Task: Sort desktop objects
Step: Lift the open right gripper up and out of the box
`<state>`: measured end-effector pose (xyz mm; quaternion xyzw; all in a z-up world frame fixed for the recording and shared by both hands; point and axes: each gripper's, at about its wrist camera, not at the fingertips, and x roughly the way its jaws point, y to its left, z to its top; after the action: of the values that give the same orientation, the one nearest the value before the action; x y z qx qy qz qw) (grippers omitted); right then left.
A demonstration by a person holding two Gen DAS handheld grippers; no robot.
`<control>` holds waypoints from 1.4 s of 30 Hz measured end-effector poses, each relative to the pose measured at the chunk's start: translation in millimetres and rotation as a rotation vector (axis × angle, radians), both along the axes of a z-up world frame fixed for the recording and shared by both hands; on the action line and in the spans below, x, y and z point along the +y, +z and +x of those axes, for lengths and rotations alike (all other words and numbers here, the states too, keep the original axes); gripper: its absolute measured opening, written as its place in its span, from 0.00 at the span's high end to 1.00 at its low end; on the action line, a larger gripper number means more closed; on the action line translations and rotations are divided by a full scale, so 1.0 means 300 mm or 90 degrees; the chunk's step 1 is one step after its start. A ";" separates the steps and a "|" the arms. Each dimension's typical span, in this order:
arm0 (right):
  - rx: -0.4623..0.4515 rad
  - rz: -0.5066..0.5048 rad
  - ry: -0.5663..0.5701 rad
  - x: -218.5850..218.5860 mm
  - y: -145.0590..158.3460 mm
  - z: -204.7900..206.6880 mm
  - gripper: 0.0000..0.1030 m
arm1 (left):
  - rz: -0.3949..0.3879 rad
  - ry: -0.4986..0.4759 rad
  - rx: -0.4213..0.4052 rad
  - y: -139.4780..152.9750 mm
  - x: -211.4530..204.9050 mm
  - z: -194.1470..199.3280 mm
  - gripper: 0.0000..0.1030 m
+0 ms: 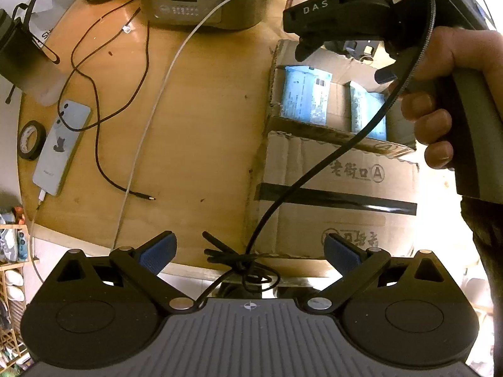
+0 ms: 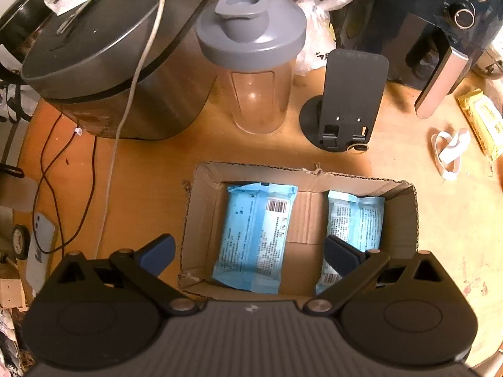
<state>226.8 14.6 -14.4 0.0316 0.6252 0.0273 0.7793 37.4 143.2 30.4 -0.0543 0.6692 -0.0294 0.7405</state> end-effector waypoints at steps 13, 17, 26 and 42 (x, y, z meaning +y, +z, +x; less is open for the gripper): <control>0.009 -0.016 -0.016 -0.080 -0.023 0.001 0.00 | 0.000 -0.004 -0.001 0.000 -0.016 -0.006 0.00; 0.011 -0.022 -0.022 -0.116 -0.030 -0.006 0.00 | -0.001 -0.008 -0.001 0.000 -0.023 -0.007 0.00; 0.018 -0.040 -0.032 -0.190 -0.047 -0.030 0.00 | 0.002 -0.010 0.000 -0.004 -0.037 -0.002 0.00; 0.025 -0.061 -0.068 -0.359 -0.048 -0.054 0.00 | -0.002 -0.019 0.009 -0.015 -0.068 0.017 0.00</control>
<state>210.5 -93.2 -28.8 0.0280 0.6382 -0.0450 0.7681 42.3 122.8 25.9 -0.0461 0.6751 -0.0410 0.7351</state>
